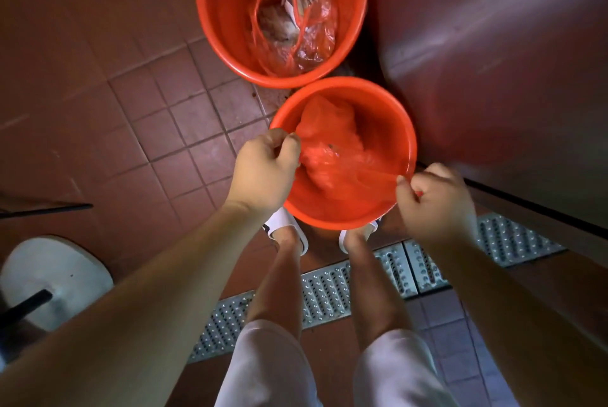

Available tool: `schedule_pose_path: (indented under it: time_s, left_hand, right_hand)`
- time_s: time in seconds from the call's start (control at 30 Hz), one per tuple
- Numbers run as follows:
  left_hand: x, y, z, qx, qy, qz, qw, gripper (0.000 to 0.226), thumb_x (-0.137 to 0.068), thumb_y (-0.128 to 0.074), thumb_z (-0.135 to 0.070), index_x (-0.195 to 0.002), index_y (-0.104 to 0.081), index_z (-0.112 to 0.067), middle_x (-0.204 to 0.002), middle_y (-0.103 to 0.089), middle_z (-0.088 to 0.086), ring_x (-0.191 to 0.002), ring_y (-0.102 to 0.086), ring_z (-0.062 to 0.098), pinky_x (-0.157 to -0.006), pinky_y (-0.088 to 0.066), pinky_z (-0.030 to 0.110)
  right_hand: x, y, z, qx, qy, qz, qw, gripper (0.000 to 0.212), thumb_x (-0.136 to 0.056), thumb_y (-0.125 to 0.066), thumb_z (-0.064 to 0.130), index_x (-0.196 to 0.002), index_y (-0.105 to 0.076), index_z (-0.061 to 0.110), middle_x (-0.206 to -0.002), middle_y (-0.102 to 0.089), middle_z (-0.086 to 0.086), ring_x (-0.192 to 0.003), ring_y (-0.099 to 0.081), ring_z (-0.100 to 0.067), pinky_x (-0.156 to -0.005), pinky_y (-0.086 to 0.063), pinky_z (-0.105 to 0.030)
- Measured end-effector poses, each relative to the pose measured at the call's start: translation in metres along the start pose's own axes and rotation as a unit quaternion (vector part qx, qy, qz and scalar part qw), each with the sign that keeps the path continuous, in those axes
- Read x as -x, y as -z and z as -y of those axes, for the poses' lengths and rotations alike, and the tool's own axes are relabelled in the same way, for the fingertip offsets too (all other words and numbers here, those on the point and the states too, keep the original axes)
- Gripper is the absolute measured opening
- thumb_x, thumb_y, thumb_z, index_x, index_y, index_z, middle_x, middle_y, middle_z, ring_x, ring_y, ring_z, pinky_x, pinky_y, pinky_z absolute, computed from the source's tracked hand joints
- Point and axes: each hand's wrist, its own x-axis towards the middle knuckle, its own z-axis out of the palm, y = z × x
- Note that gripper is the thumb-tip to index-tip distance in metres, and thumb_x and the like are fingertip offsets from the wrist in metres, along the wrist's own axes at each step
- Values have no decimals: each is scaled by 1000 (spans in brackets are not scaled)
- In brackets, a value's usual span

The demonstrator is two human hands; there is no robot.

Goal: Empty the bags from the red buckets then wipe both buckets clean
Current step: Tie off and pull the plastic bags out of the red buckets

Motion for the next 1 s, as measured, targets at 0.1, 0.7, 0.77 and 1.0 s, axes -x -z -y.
schedule_pose_path:
  time_s: [0.1,0.7,0.77,1.0]
  left_hand:
    - [7,7,-5,63,21,-23,998,33,-92,-51,-38,-63,-66,-33,-53,-58,-14,-52,-62,6,-62,-61,30]
    - [5,-58,9,14,77,95,992,26,-98,-60,-25,-74,-69,-21,-57,-66,-11,-51,-58,5,-57,-50,19]
    - [-1,-72,4,-34,65,135,988,25,-96,-66,-31,-74,-70,-21,-61,-66,-9,-53,-58,10,-62,-50,29]
    - [-7,-115,-20,-103,45,242,964,21,-94,-63,-10,-96,-73,-28,-58,-57,-12,-58,-54,10,-64,-43,29]
  right_hand:
    - [-10,13,-2,-15,2,-24,1000,36,-80,-64,7,-55,-38,7,-75,-44,-3,-61,-39,-25,-53,-26,-32]
    - [-41,-28,-13,-316,-176,138,922,42,-96,-49,-1,-128,-57,24,-104,-76,4,-79,-75,-6,-82,-56,-31]
    - [-37,-22,-13,-282,-120,172,936,48,-90,-50,-4,-127,-59,24,-104,-74,9,-79,-74,-5,-82,-55,-32]
    - [-37,-1,1,-112,124,165,972,65,-78,-44,0,-135,-47,33,-117,-51,7,-94,-60,-20,-73,-50,-37]
